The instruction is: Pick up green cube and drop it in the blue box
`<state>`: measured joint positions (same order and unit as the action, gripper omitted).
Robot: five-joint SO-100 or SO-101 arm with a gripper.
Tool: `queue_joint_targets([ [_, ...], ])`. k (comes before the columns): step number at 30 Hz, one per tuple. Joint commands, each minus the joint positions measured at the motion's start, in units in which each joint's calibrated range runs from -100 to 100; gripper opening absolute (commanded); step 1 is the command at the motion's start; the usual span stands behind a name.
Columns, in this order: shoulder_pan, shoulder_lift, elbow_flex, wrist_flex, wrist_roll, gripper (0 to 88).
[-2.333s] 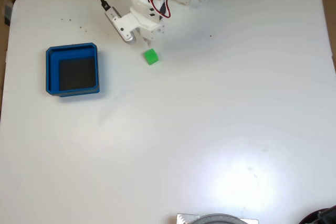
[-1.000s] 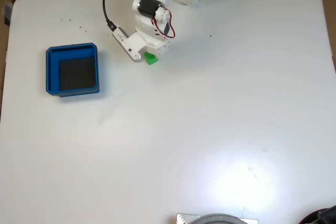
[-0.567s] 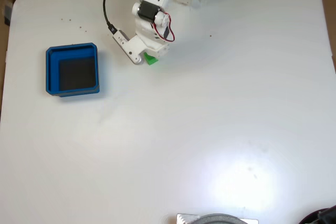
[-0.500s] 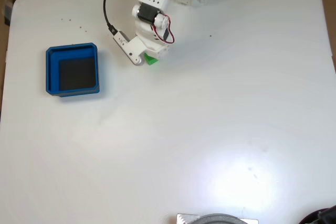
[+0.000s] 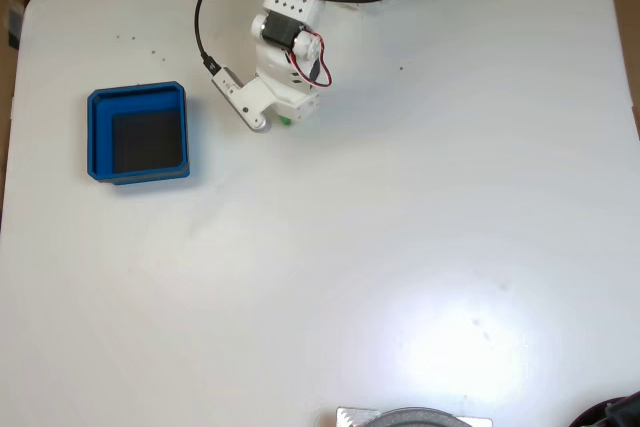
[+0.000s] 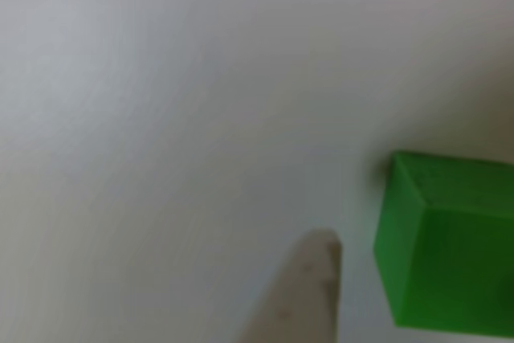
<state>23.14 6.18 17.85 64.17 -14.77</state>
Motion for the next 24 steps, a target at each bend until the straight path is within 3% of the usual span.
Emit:
queue_joint_targets([
  [1,-0.1,0.8,-3.8,-0.9,-0.1,28.0],
  [24,-0.2,2.7,-3.8,-1.1,0.0,28.0],
])
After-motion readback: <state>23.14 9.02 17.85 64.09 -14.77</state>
